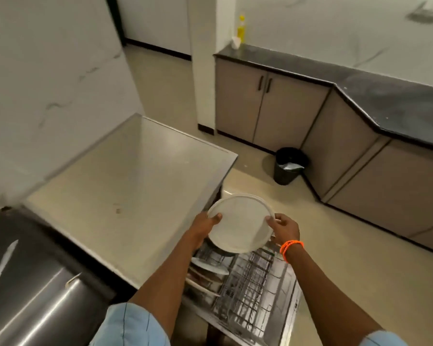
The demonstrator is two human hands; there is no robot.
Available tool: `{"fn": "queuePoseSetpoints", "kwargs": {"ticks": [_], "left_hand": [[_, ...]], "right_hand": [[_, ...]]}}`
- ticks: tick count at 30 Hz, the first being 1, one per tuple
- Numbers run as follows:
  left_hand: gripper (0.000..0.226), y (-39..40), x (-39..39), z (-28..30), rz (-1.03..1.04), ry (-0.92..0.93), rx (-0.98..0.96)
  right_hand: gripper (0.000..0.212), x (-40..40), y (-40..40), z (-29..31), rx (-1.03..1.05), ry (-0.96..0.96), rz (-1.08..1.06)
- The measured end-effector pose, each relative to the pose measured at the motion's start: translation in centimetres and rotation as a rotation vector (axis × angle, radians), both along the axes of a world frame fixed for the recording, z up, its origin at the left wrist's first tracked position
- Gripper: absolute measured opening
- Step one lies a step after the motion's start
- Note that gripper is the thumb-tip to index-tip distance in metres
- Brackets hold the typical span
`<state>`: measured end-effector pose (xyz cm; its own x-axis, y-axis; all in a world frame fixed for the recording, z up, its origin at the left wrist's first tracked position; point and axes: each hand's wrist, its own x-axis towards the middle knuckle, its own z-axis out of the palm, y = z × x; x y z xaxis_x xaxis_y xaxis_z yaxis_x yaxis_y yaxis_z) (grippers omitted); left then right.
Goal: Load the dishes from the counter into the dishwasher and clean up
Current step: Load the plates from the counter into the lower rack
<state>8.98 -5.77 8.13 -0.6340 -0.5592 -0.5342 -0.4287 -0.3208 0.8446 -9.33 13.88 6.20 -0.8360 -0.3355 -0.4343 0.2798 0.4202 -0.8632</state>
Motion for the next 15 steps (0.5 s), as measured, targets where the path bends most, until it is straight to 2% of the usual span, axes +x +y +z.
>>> {"fn": "queuePoseSetpoints", "kwargs": {"ticks": [2, 5, 8, 15], "left_hand": [[0.031, -1.0, -4.6, -1.6, -0.096, -0.054, -0.106], [0.027, -1.1, -9.5, -4.6, -0.240, -0.199, -0.308], [0.025, -1.8, -13.4, -7.7, -0.330, -0.279, -0.445], [0.015, -4.3, -21.2, -16.8, -0.258, -0.358, -0.509]], "right_hand": [[0.009, -2.8, 0.4, -2.1, 0.040, 0.058, -0.057], [0.009, -3.8, 0.9, -2.0, 0.096, 0.126, -0.115], [0.009, -5.2, 0.5, -4.7, 0.117, 0.145, -0.119], [0.018, -9.6, -4.2, -13.5, 0.152, 0.126, -0.097]]}}
